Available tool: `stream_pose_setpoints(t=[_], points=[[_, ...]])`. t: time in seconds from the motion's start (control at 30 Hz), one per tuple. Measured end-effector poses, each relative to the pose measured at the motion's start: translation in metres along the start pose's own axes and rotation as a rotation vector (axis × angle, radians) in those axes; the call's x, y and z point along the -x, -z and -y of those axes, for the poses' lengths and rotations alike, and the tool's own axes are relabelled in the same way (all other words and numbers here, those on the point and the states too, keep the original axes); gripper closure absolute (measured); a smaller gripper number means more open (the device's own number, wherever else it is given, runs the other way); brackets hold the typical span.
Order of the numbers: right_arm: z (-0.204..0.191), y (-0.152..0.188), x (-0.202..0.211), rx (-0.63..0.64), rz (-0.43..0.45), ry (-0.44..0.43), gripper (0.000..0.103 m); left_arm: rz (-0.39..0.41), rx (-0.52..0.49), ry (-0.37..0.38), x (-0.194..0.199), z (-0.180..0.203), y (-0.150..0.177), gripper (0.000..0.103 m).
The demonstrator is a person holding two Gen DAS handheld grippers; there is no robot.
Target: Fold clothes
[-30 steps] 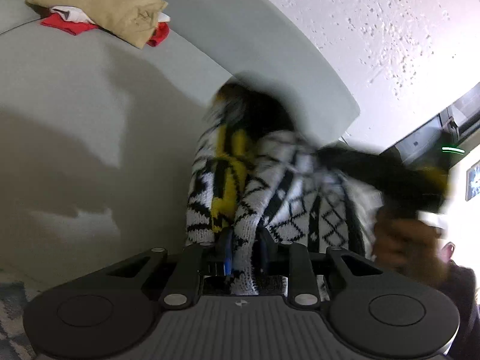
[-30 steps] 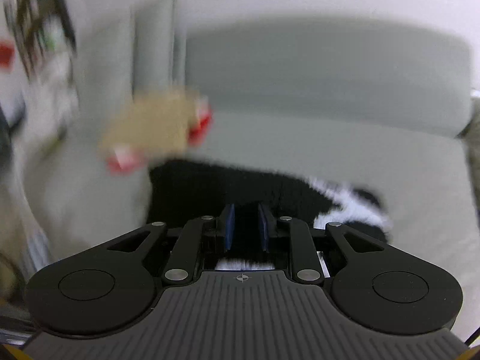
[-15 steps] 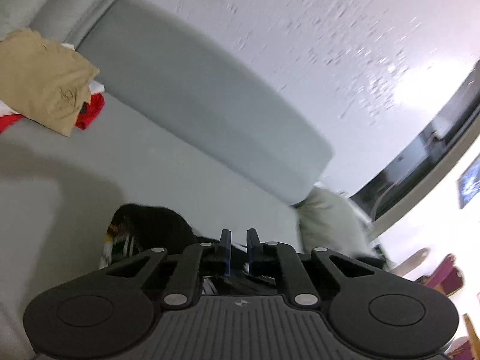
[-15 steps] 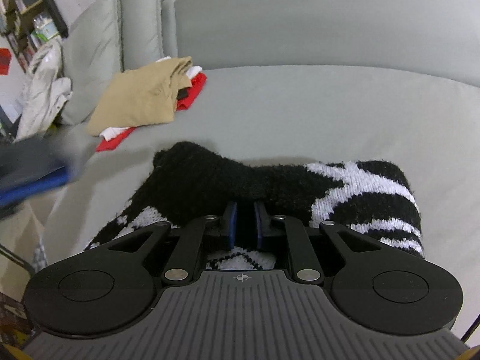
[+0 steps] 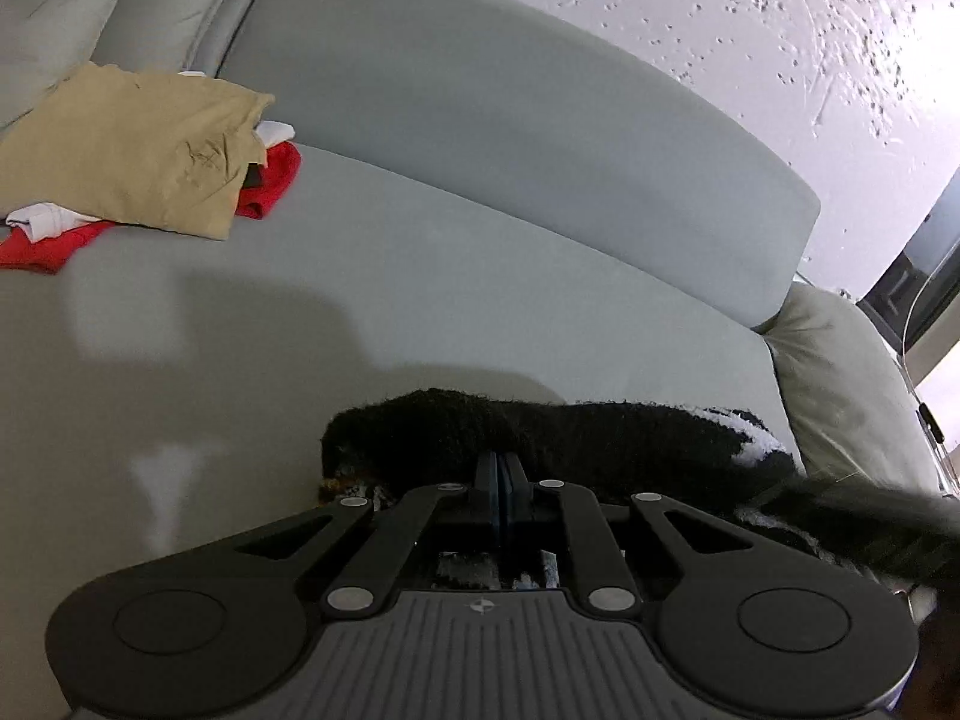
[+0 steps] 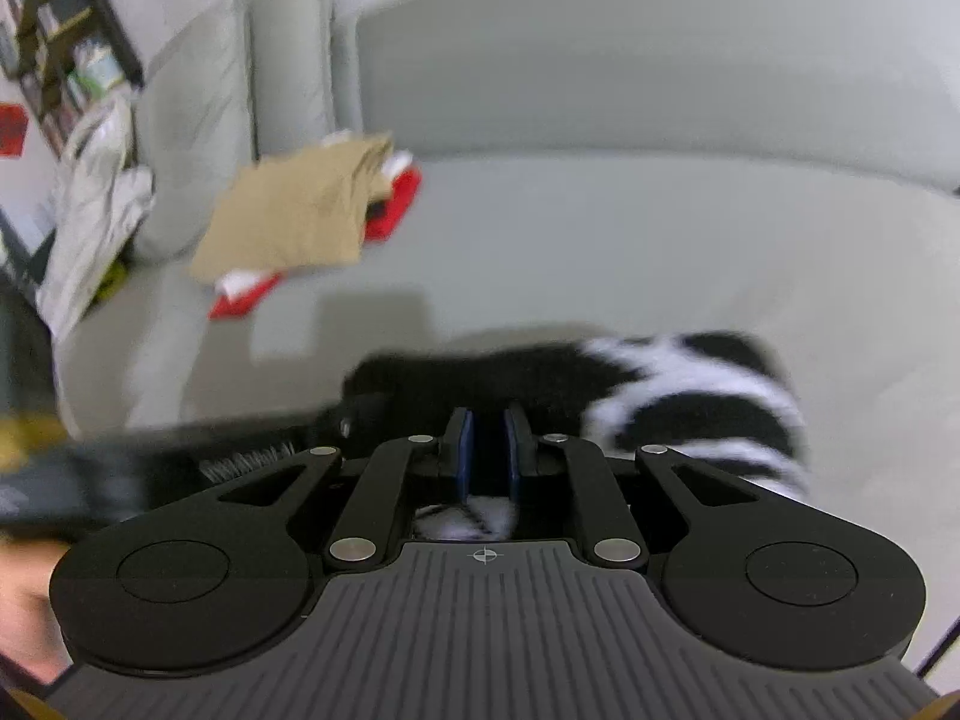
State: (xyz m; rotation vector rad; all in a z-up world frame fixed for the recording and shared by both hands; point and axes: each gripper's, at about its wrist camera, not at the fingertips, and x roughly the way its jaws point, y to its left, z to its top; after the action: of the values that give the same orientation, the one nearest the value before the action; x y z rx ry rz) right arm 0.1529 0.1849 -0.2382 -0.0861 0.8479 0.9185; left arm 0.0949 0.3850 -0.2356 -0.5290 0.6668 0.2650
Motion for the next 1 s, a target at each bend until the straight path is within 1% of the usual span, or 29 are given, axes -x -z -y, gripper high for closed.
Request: stream_pose_setpoints(t=[0.03,0.07,0.13,0.23,0.33,0.4,0.5,0.6,0.67,0.7,0.73,0.77,0.8,0.83,0.87,0.9,0.93,0.97,1.0], points=[[0.001,-0.004,0.009,0.007,0.036,0.036,0.075,-0.002,0.002,0.002,-0.002,-0.001,-0.002,0.090],[0.003,-0.007,0.017,0.015,0.069,0.071,0.075,-0.003,-0.007,-0.004,-0.004,0.000,-0.003,0.090],[0.005,-0.014,0.016,0.036,0.085,0.121,0.075,-0.006,-0.027,-0.017,-0.007,0.003,-0.007,0.090],[0.008,-0.010,-0.021,0.057,0.002,0.166,0.074,-0.008,-0.048,-0.043,-0.012,0.003,-0.007,0.090],[-0.003,-0.004,-0.058,0.137,-0.078,0.221,0.076,-0.017,-0.082,-0.076,-0.021,0.003,-0.006,0.090],[0.002,-0.008,-0.073,0.097,-0.118,0.221,0.078,-0.027,-0.077,-0.085,-0.028,0.003,-0.007,0.090],[0.000,-0.006,-0.078,0.092,-0.106,0.240,0.080,-0.036,-0.093,-0.103,-0.029,0.006,-0.009,0.090],[-0.010,-0.006,-0.069,0.146,-0.081,0.267,0.079,-0.022,-0.147,-0.140,-0.018,0.018,-0.010,0.090],[-0.014,-0.009,-0.045,0.147,-0.037,0.264,0.074,0.004,-0.175,-0.153,-0.005,0.027,-0.009,0.090],[-0.014,-0.010,-0.030,0.134,-0.009,0.259,0.061,0.017,-0.182,-0.157,0.002,0.031,-0.009,0.090],[-0.013,-0.010,-0.008,0.095,0.025,0.252,0.031,0.027,-0.171,-0.148,0.012,0.033,-0.009,0.091],[-0.011,-0.009,0.016,0.047,0.059,0.241,0.017,0.029,-0.153,-0.133,0.020,0.035,-0.009,0.089],[-0.007,-0.007,0.041,0.002,0.094,0.228,0.009,0.031,-0.131,-0.113,0.030,0.036,-0.010,0.075],[-0.003,-0.004,0.068,-0.024,0.130,0.205,0.010,0.035,-0.106,-0.095,0.043,0.038,-0.010,0.050],[0.002,-0.001,0.096,-0.050,0.166,0.181,0.009,0.040,-0.085,-0.082,0.056,0.040,-0.010,0.041],[0.007,0.002,0.123,-0.075,0.200,0.160,0.008,0.051,-0.077,-0.080,0.071,0.042,-0.009,0.037],[0.014,0.006,0.149,-0.096,0.223,0.154,0.007,0.060,-0.076,-0.063,0.087,0.045,-0.007,0.036],[0.021,0.012,0.174,-0.123,0.248,0.148,0.006,0.063,-0.076,-0.046,0.103,0.047,-0.003,0.034],[0.029,0.019,0.196,-0.158,0.270,0.135,0.003,0.067,-0.077,-0.029,0.119,0.049,0.001,0.031]])
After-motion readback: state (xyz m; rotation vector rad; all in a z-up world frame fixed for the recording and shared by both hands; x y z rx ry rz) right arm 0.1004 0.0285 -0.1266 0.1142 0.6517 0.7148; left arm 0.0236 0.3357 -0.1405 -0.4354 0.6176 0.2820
